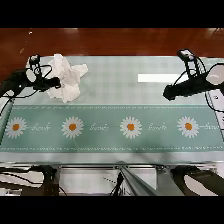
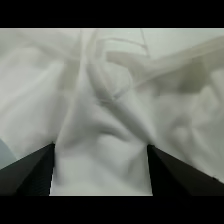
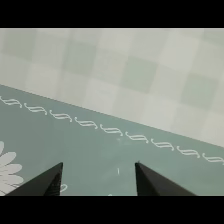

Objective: Fold the shirts.

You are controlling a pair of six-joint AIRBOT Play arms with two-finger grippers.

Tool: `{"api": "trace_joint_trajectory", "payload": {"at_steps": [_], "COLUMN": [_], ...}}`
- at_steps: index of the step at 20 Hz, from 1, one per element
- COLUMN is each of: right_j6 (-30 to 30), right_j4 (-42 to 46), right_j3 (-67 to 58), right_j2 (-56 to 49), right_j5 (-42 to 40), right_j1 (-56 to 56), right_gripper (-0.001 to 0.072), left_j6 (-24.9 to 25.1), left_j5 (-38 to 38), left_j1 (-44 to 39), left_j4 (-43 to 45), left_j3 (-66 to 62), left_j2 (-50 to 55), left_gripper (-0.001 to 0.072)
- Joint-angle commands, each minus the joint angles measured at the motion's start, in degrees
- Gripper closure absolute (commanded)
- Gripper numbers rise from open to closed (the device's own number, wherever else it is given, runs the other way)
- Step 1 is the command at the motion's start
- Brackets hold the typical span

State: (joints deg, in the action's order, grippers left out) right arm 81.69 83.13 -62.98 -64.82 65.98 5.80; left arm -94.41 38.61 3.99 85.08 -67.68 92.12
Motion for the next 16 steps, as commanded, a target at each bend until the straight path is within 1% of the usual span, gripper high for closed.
{"api": "trace_joint_trajectory", "payload": {"at_steps": [1,2,3,4,5,8,10,13,16], "right_j6": [1.1,1.4,1.5,1.5,1.5,1.5,1.5,1.5,1.4], "right_j4": [-0.3,-0.3,-0.3,-0.2,-0.2,2.0,5.1,10.2,15.5], "right_j3": [0.0,0.0,0.0,0.0,0.0,0.0,-0.3,-2.4,-5.7], "right_j2": [0.0,0.0,0.0,0.0,0.0,0.0,0.1,0.1,0.1], "right_j5": [0.0,0.0,0.0,0.0,0.0,0.5,2.5,7.8,12.5], "right_j1": [0.0,0.0,0.0,0.0,0.0,0.0,0.0,0.0,0.0], "right_gripper": [0.0177,0.0177,0.0177,0.0178,0.0178,0.0177,0.0178,0.0178,0.0178], "left_j6": [0.9,0.9,0.9,1.1,1.2,1.3,3.8,4.2,4.2], "left_j5": [0.0,0.2,0.5,1.0,2.5,11.6,17.1,19.6,19.7], "left_j1": [0.2,0.2,0.2,0.2,0.2,0.2,-0.1,-2.1,-7.3], "left_j4": [-3.9,-3.9,-3.9,-3.9,-3.9,-3.9,-3.9,-4.1,-5.9], "left_j3": [0.0,0.0,0.0,-0.1,-1.0,-9.1,-17.4,-29.3,-37.3], "left_j2": [2.6,2.7,2.7,2.5,2.4,1.4,-1.1,-8.7,-19.1], "left_gripper": [0.0078,0.024,0.0506,0.0674,0.068,0.0681,0.0682,0.0682,0.0682]}}
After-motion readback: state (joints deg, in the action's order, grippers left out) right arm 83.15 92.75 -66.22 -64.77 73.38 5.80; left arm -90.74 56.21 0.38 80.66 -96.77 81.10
